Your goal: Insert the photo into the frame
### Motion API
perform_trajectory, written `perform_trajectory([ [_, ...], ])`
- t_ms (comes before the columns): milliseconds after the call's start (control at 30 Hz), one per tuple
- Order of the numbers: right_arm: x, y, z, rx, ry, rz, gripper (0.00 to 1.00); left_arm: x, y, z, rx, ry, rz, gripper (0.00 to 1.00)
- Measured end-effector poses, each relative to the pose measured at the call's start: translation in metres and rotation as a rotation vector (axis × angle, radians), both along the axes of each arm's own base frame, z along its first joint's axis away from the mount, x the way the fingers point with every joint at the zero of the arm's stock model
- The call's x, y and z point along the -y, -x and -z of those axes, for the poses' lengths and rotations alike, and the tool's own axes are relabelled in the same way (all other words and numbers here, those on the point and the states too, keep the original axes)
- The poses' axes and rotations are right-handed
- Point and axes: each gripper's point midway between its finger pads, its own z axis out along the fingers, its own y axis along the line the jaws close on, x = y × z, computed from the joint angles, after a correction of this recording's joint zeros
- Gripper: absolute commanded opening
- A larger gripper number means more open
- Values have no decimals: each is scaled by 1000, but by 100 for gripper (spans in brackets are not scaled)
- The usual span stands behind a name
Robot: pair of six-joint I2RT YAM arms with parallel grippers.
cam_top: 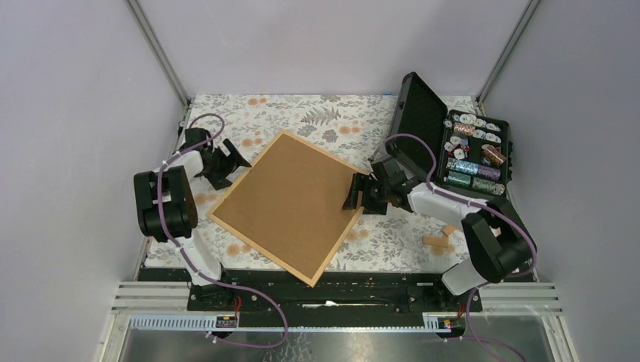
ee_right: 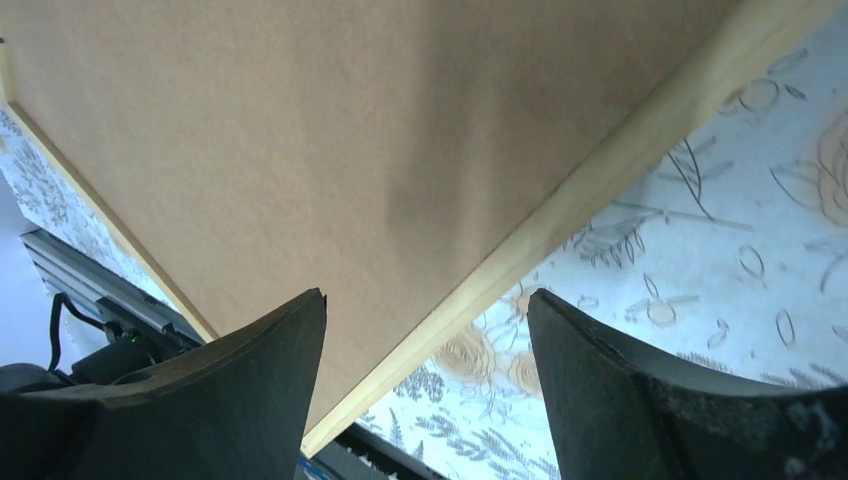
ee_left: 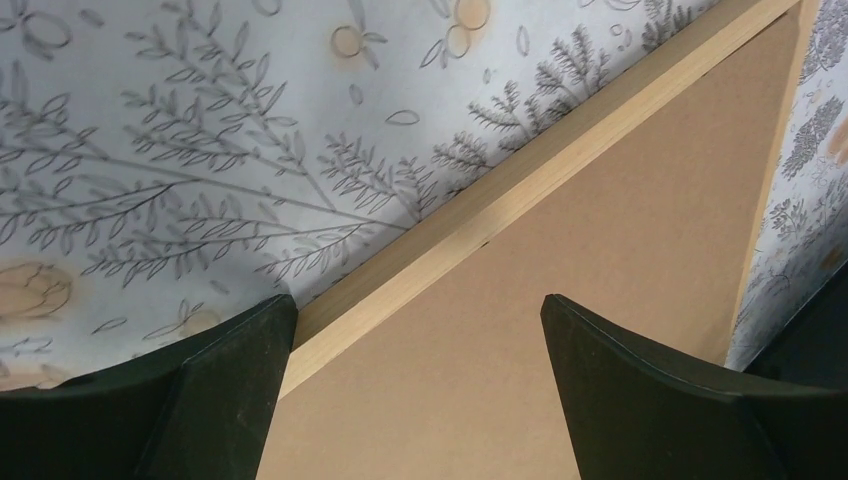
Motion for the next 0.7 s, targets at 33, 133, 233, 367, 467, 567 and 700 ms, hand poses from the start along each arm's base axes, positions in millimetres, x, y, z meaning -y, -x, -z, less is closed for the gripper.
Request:
perform_trajectory([
  [33, 2, 3, -4, 3, 2, 3, 77, -1, 4, 0, -10, 1, 0, 99],
  [133, 5, 13, -15, 5, -25, 9, 74, -7, 13, 1, -28, 3, -16, 99],
  [233, 0, 29, -16, -32, -86, 5, 69, -9, 18, 1, -37, 12, -26, 99],
  [367, -9, 47, -10, -93, -145, -5, 59, -9, 18, 1, -31, 23, -25, 99],
  [467, -15, 47, -10, -102, -182, 0, 56, -9, 19, 1, -27, 26, -26, 99],
  [567, -20, 43, -13, -94, -212, 8, 55, -9, 19, 1, -27, 26, -26, 99],
  [700, -23, 38, -6, -96, -220, 19, 55, -9, 19, 1, -22, 26, -26, 99],
])
